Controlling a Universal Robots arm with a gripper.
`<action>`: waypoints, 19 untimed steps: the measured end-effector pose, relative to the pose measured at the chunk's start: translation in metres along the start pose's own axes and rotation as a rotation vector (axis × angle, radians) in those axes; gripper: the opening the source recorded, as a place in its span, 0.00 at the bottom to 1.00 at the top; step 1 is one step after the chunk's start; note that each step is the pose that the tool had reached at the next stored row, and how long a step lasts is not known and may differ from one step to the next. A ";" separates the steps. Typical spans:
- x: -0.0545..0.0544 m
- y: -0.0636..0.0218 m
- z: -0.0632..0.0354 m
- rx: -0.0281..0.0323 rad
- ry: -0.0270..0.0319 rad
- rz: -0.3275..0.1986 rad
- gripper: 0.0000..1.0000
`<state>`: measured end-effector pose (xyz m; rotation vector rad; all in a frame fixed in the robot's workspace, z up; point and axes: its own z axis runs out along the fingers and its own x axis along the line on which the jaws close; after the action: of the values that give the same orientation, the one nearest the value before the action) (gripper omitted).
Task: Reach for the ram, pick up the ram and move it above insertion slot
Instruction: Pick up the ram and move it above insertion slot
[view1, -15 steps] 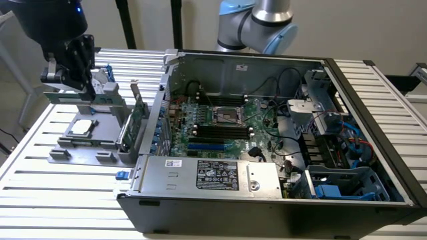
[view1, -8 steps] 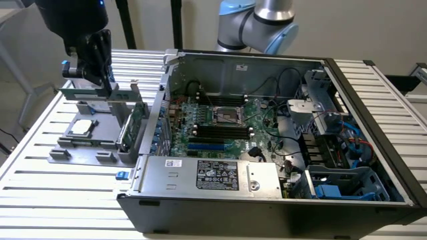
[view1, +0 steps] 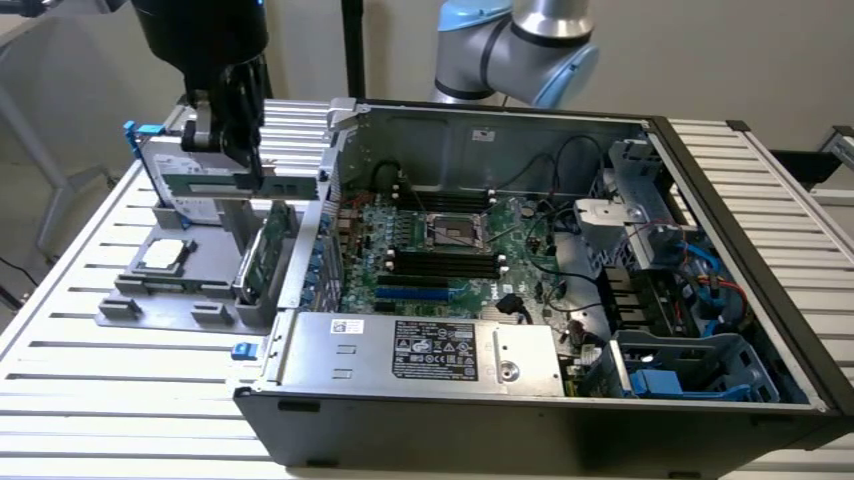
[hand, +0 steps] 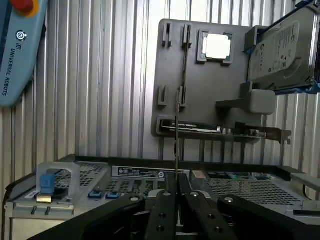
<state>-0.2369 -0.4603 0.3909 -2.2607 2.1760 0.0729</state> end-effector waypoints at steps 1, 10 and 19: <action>0.000 -0.0048 -0.0004 0.0000 -0.0015 -0.001 0.13; 0.002 -0.0434 -0.0023 0.0003 -0.0154 -0.009 0.13; 0.003 -0.0814 -0.0035 -0.0003 -0.0218 -0.019 0.13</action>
<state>-0.1554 -0.4603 0.3919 -2.2691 2.1440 0.0973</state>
